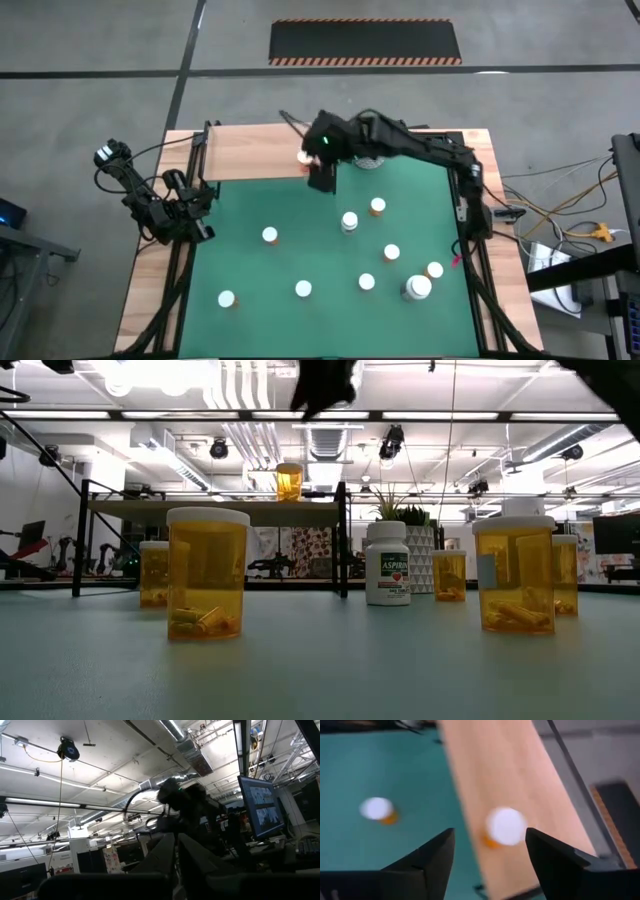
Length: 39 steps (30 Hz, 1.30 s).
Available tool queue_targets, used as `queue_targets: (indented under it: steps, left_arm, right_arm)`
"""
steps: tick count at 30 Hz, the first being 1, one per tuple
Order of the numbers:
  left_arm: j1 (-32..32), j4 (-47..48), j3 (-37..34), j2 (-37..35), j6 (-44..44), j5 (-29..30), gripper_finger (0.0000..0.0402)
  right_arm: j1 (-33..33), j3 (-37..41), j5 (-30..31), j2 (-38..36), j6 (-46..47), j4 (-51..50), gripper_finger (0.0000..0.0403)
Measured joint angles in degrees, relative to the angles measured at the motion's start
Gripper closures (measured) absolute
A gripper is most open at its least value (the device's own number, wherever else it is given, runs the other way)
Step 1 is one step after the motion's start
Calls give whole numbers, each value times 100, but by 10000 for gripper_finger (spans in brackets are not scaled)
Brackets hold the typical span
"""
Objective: Pick and place medicine bottles onto shelf by color
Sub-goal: Put the orange pill bottle on the shelf
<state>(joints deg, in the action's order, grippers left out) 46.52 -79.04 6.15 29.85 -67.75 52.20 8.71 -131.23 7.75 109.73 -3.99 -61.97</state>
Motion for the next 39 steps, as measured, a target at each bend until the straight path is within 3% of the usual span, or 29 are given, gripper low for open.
queue_targets:
  steps: [4, 10, 14, 18, 26, 32, 39]
  left_arm:
    - [-2, 3, 0, 0, 145, -36, 395]
    - [-1, 21, 0, 86, 473, -372, 395]
    - [0, 34, 0, 228, 748, -649, 395]
    - [-1, 34, 1, 414, 1017, -777, 395]
    - [-2, -3, 291, 839, 1852, -1064, 395]
    - [-57, -22, 866, 1218, 1941, -1059, 395]
    - [-570, 59, 1870, 2288, 1939, -353, 395]
  right_arm:
    - [-614, 1347, -28, -763, -219, 1144, 191]
    - [-1300, 4496, 119, -2149, -465, 3733, 210]
    - [-1527, 6320, 257, -2950, -779, 5476, 215]
    - [-1610, 7634, 279, -3746, -828, 6669, 216]
    - [-1607, 9440, 27, -5147, -658, 8009, 216]
    - [-1605, 10543, -155, -5719, -908, 9452, 216]
    - [-1607, 11037, -199, -6097, -1069, 9852, 216]
